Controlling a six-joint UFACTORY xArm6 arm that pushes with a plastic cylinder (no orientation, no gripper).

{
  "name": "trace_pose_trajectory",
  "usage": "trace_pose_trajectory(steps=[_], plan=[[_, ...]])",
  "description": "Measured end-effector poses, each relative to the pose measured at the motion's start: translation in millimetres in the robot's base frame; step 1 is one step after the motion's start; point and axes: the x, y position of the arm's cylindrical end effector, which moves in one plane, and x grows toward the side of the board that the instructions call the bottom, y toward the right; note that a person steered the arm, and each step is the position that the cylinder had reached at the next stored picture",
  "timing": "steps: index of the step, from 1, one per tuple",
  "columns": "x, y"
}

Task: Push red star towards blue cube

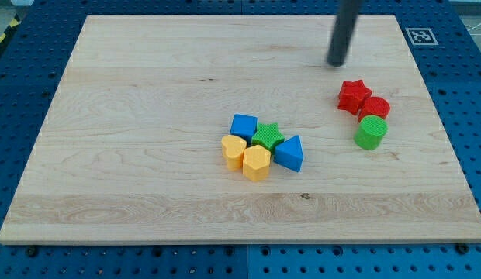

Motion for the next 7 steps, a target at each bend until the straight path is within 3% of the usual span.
trace_pose_trajectory(steps=[1, 2, 4, 7], plan=[[7.4, 54.4], [38.0, 71.4], [79.5, 30.9], [92.1, -28.6]])
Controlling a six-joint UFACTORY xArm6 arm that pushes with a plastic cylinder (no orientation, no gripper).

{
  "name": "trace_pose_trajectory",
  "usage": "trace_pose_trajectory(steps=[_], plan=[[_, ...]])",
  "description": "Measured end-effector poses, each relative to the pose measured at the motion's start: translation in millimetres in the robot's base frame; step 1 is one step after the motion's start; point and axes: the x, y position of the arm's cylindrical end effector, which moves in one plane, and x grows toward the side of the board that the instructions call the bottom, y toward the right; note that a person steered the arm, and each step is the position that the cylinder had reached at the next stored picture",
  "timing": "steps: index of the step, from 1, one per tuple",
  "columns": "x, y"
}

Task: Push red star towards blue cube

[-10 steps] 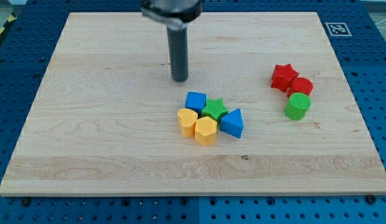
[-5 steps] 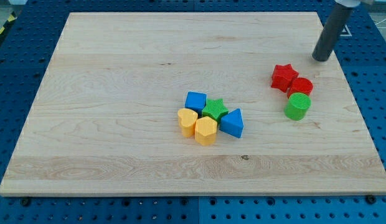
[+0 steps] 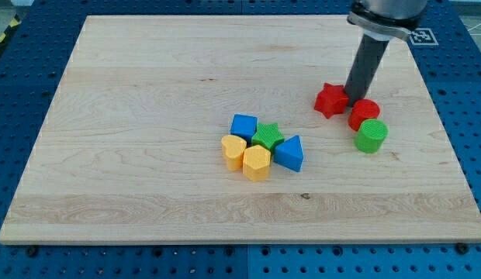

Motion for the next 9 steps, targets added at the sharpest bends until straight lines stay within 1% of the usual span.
trace_pose_trajectory(steps=[3, 6, 8, 9], plan=[[0.0, -59.3], [0.2, -98.6], [11.8, -106.8], [10.4, -101.8]])
